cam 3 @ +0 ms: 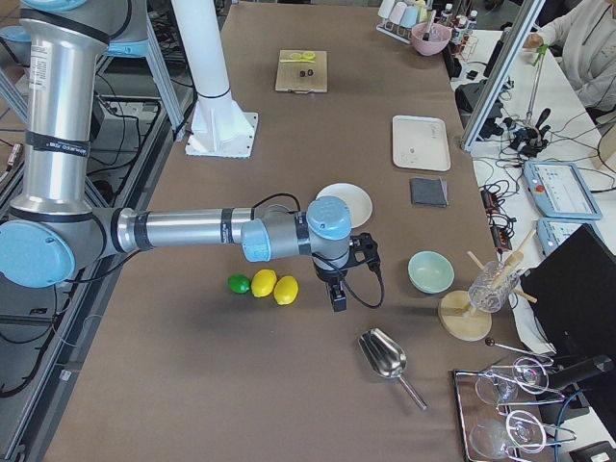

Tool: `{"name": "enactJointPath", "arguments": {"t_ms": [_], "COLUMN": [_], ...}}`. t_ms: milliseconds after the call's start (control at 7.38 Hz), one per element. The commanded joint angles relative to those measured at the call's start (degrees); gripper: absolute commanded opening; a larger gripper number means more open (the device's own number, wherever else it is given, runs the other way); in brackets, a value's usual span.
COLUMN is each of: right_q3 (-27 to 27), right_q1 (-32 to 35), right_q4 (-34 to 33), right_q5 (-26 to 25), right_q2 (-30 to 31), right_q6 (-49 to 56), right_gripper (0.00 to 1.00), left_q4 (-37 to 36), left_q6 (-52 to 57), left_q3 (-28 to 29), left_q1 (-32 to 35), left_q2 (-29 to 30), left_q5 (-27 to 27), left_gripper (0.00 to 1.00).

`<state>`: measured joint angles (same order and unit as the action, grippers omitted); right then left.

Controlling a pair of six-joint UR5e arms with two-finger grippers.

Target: Place red cherry on plate

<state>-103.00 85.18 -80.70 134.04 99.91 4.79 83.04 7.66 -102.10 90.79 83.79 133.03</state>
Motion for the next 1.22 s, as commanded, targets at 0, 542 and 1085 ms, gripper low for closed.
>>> {"name": "enactJointPath", "arguments": {"t_ms": [0, 542, 1085], "right_q3": [0.34, 0.43, 1.04], "right_q1": [-0.01, -0.01, -1.76], "right_q4": [3.35, 3.44, 12.64], "right_q5": [-0.27, -0.01, 7.98], "right_q2": [1.34, 2.04, 2.31], "right_q6": [-0.22, -0.39, -0.65], "right_gripper": [1.0, 1.0, 1.0], "left_q4": [0.11, 0.2, 12.21], "left_q6": [0.16, 0.33, -0.1], "left_q3": [-0.03, -0.38, 0.06], "left_q1": [0.0, -0.35, -1.23], "left_q2": [-0.37, -0.11, -2.83], "left_q5": [0.03, 0.12, 0.21], "left_gripper": [0.98, 0.98, 0.97]}}
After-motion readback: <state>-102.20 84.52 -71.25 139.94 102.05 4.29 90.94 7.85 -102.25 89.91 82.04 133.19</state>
